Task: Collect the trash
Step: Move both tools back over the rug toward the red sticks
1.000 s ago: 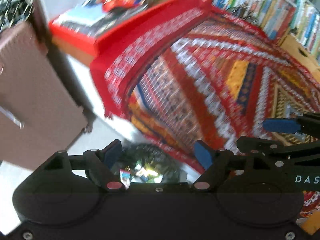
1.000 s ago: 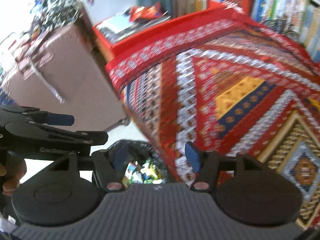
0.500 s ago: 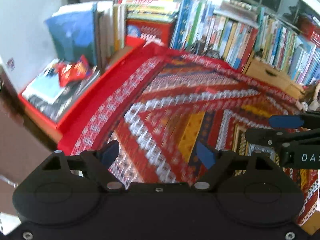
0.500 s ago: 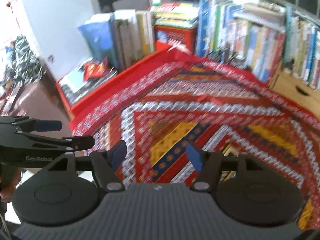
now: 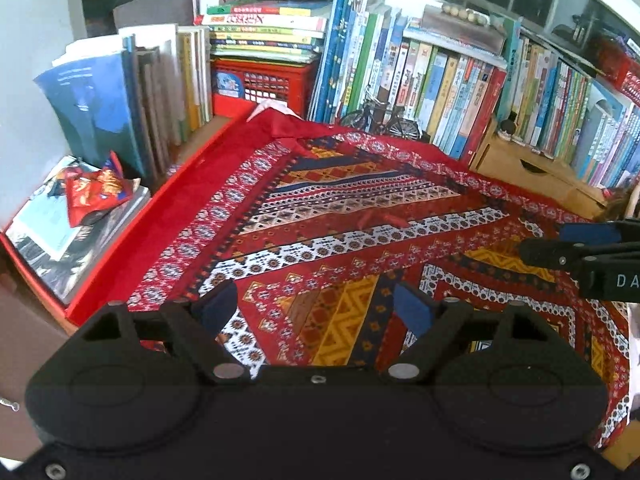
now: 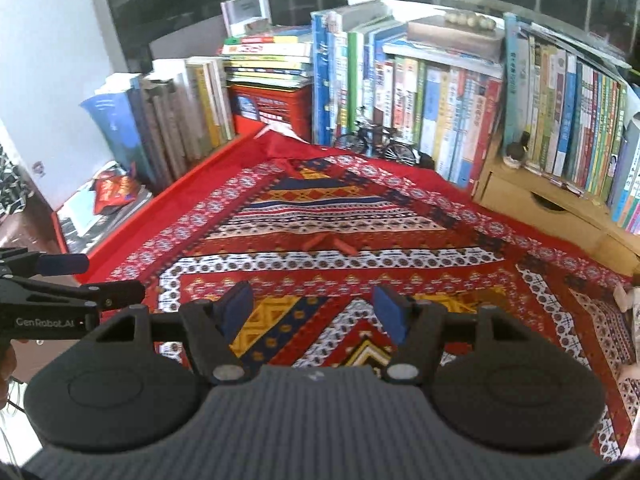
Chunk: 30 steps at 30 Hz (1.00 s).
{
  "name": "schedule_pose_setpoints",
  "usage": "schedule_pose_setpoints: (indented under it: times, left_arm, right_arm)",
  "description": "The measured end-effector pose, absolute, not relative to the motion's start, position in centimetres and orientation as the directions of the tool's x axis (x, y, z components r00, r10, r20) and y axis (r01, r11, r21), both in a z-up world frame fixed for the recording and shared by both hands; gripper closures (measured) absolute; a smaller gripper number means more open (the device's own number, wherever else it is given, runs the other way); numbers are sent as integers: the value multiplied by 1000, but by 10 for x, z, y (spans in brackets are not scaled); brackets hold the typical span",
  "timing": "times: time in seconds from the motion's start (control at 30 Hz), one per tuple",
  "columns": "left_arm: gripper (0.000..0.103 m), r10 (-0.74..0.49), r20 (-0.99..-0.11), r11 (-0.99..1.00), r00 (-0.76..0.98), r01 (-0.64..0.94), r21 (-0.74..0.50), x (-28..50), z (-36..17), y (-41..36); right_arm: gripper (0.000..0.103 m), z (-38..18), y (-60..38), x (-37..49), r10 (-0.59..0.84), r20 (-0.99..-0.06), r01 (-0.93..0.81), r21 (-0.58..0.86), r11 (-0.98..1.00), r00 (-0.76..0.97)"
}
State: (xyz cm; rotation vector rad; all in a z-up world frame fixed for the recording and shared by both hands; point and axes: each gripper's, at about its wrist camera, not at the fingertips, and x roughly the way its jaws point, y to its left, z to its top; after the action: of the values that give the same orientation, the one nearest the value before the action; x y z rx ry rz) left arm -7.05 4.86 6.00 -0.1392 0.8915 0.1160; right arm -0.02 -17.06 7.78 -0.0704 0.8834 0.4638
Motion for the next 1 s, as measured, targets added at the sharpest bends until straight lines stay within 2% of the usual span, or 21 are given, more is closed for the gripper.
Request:
schedule_pose_setpoints:
  times: [0.33,0.5,0.6,0.73,0.87,0.93,1.0]
  left_arm:
    - [32,41,-770,995,636,-98,-28,-8,30,25]
    - [46,44,-792,997,609,-78,-4,28,8,16]
    - [52,51,-802,998,595,-63,16,50,-5,12]
    - [57,56,-807,998,588,-38,41,77,-23,8]
    - [70,32,-823,999,568,-28,20,107,-43,7]
    - [74,7,-831,1000,556,-28,-10,120,-54,8]
    - [74,-7,-836,999,549,-29,-27,131,-65,10]
  right_arm:
    - [27,50,-177,58,372,-778,-507,80,858,507]
    - [29,31,-172,85,384,-784,-583,35,812,487]
    - [29,17,-168,102,387,-796,-623,16,782,466]
    - [29,-4,-164,124,415,-806,-665,37,746,421]
    - [30,-27,-159,150,458,-814,-708,84,702,358]
    - [31,-36,-156,162,467,-819,-724,95,683,333]
    - [38,-46,-152,173,469,-829,-738,107,666,304]
